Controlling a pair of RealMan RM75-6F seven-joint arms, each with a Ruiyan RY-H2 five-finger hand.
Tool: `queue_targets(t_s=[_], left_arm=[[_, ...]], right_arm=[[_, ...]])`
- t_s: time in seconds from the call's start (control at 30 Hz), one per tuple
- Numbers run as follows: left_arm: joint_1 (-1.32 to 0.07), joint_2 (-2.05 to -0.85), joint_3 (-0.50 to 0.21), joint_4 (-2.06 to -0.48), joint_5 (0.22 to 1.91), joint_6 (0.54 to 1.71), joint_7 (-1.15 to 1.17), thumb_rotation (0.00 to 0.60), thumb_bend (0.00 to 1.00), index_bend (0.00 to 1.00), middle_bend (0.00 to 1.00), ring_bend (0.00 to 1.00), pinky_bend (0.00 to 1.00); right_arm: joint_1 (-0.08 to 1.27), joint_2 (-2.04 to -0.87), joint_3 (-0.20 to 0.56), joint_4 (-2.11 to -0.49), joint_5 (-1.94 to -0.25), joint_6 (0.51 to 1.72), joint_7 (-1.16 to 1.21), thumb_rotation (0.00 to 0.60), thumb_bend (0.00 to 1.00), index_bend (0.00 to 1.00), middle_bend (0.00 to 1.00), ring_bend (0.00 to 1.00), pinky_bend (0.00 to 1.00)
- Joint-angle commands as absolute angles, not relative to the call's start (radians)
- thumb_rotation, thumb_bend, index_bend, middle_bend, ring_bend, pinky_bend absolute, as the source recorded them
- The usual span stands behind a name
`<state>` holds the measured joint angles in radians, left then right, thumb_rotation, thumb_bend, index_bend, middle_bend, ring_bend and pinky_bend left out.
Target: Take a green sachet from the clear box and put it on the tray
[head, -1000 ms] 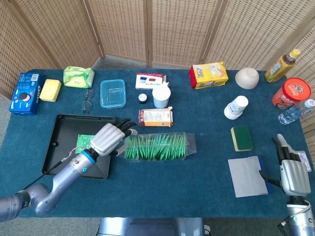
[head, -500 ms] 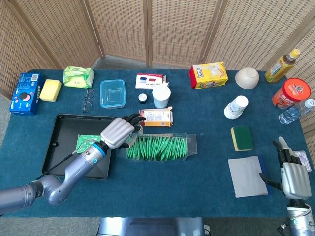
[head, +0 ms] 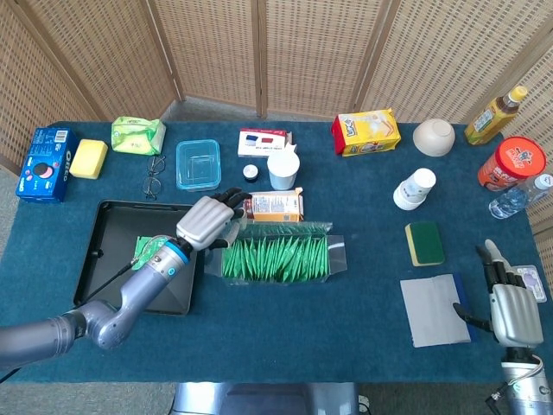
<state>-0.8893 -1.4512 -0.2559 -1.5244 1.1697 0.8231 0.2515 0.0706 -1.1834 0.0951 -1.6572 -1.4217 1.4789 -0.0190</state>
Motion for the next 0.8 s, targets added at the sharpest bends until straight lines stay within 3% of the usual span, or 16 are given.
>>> queue_targets(t_s=[0.03, 0.13, 0.53, 0.8], left_arm=[[-0.905, -1.464, -0.261, -1.498, 1.151, 0.814, 0.243, 0.524, 0.66, 0.48, 0.15, 0.09, 0.27], [-0.914, -1.475, -0.261, -1.479, 1.138, 0.811, 0.244, 0.516, 0.63, 0.45, 0.15, 0.09, 0.27], [-0.941, -1.514, -0.245, -1.421, 1.062, 0.854, 0.362, 0.458, 0.60, 0.14, 0.08, 0.01, 0.27], [-0.956, -1.501, -0.225, -1.438, 1.005, 0.875, 0.479, 0.452, 0.60, 0.08, 0.03, 0.00, 0.27]], right_arm=[[0.070, -1.185, 0.096, -1.656, -1.420, 1.479, -0.019, 0.600, 0.20, 0.00, 0.02, 0.11, 0.20], [0.069, -1.184, 0.096, -1.656, -1.417, 1.479, -0.022, 0.600, 0.20, 0.00, 0.02, 0.11, 0.20], [0.067, -1.180, 0.096, -1.663, -1.420, 1.476, -0.016, 0.600, 0.20, 0.00, 0.02, 0.11, 0.20], [0.067, -1.198, 0.095, -1.651, -1.423, 1.476, -0.006, 0.600, 0.20, 0.00, 0.02, 0.11, 0.20]])
